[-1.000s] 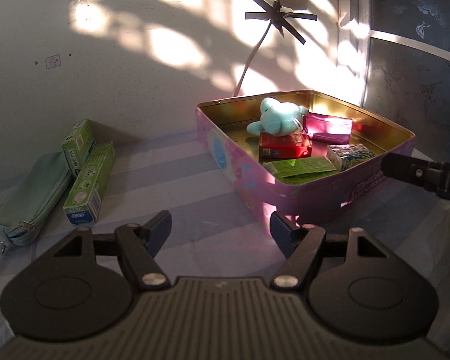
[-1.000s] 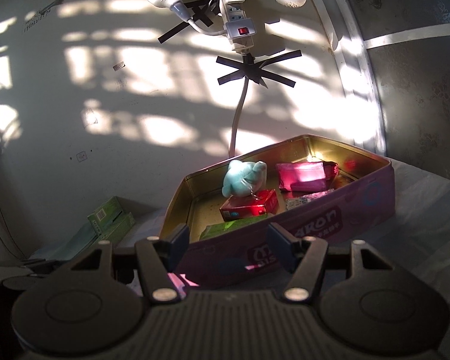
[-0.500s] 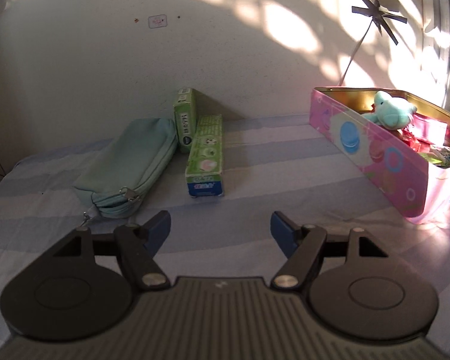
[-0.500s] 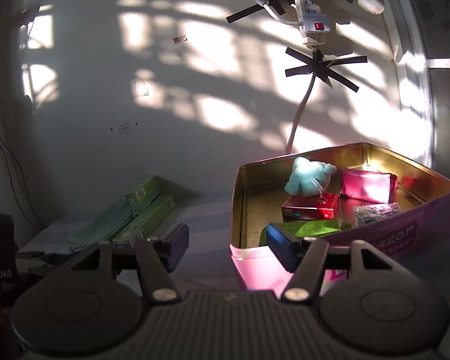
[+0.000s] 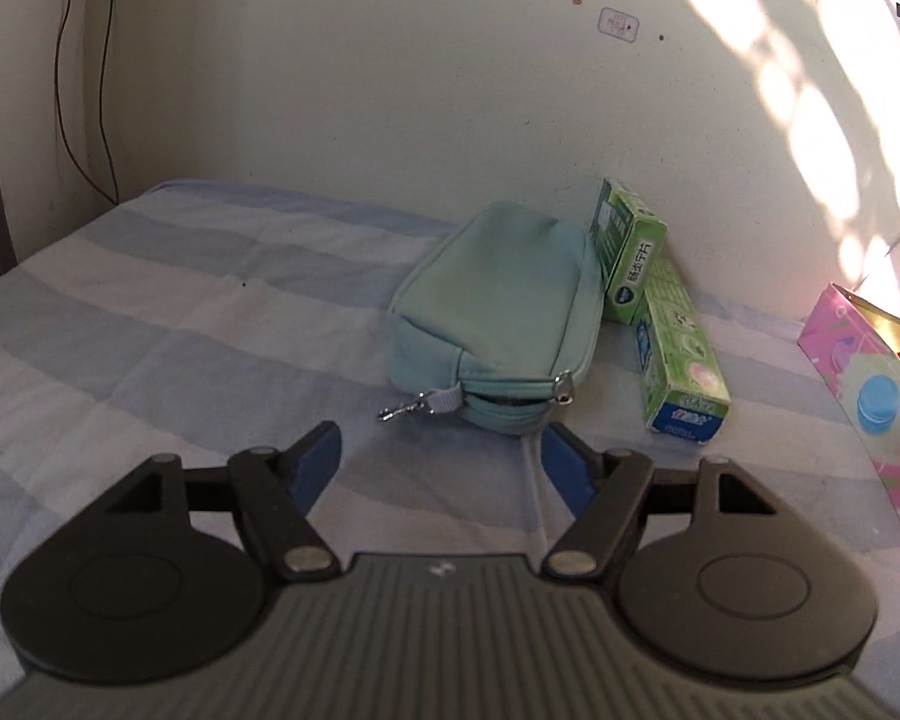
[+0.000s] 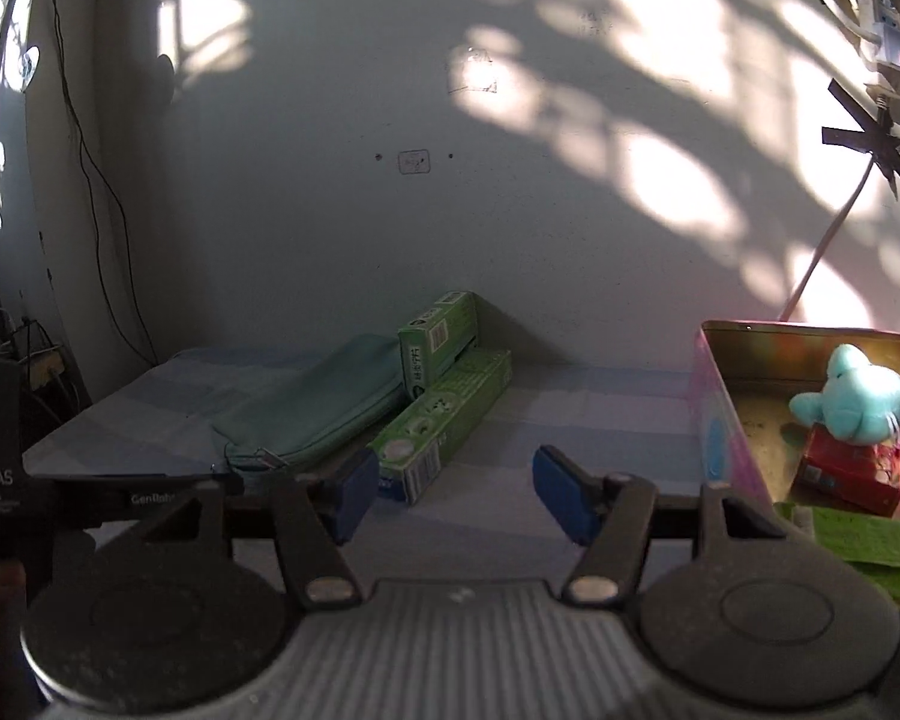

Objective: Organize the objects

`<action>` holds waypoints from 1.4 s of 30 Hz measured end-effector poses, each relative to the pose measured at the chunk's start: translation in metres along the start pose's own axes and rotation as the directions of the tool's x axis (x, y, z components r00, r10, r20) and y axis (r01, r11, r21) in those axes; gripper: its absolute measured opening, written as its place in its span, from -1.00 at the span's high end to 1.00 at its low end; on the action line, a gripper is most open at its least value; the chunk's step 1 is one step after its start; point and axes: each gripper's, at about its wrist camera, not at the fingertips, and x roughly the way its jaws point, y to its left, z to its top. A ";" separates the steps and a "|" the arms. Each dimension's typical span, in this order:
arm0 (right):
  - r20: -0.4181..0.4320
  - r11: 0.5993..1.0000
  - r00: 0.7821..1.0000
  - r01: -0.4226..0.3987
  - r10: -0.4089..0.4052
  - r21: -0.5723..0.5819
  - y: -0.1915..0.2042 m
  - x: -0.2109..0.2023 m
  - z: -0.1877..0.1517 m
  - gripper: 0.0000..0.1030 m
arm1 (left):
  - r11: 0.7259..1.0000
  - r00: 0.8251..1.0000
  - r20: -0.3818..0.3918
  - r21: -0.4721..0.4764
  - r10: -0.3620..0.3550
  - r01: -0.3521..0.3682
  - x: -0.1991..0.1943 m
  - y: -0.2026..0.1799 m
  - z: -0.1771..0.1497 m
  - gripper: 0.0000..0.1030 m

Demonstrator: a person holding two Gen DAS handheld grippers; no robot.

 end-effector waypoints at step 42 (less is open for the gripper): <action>-0.161 0.968 0.980 -0.071 0.112 0.241 -0.091 -0.103 -0.070 -0.10 | 0.835 0.832 -0.081 -0.005 -0.549 0.551 -0.009 -0.020 -0.013 -0.48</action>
